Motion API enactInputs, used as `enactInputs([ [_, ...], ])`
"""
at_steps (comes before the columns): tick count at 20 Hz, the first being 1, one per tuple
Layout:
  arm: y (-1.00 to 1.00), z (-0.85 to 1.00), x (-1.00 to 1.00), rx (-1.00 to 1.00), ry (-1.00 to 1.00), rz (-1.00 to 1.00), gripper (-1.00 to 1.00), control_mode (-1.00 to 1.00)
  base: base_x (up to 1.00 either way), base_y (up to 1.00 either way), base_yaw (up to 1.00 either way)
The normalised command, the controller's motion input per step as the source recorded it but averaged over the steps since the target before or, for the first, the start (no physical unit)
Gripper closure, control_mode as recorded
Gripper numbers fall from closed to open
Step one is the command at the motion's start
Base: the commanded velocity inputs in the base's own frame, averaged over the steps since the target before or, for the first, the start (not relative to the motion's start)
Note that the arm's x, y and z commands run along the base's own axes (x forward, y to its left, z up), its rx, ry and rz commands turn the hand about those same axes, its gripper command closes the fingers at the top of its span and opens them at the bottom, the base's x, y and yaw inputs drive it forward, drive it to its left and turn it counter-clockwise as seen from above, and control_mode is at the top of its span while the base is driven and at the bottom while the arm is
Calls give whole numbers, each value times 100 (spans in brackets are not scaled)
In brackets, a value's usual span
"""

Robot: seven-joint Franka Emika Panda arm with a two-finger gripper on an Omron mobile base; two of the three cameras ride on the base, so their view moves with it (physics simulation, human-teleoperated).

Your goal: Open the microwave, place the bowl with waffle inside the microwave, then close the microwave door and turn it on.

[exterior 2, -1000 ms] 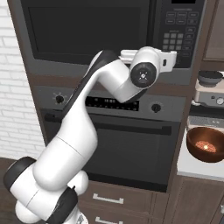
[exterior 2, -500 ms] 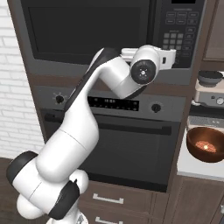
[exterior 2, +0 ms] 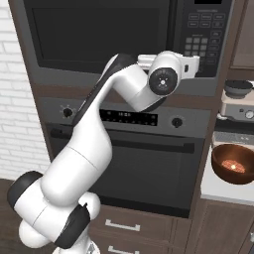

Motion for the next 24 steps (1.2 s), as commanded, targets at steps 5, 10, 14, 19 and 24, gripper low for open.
enactInputs([
  [5, 0, 0, 0, 0, 0, 0, 100, -100, 0, 0, 0],
  [10, 0, 0, 0, 0, 0, 0, 100, -100, 0, 0, 0],
  [14, 0, 0, -33, 0, 0, 0, 100, -100, 0, 0, 0],
  [19, 0, 0, -100, 0, 0, 0, 100, -100, 0, 0, 0],
  [24, 0, 0, -100, 0, 0, 0, 100, -100, 0, 0, 0],
])
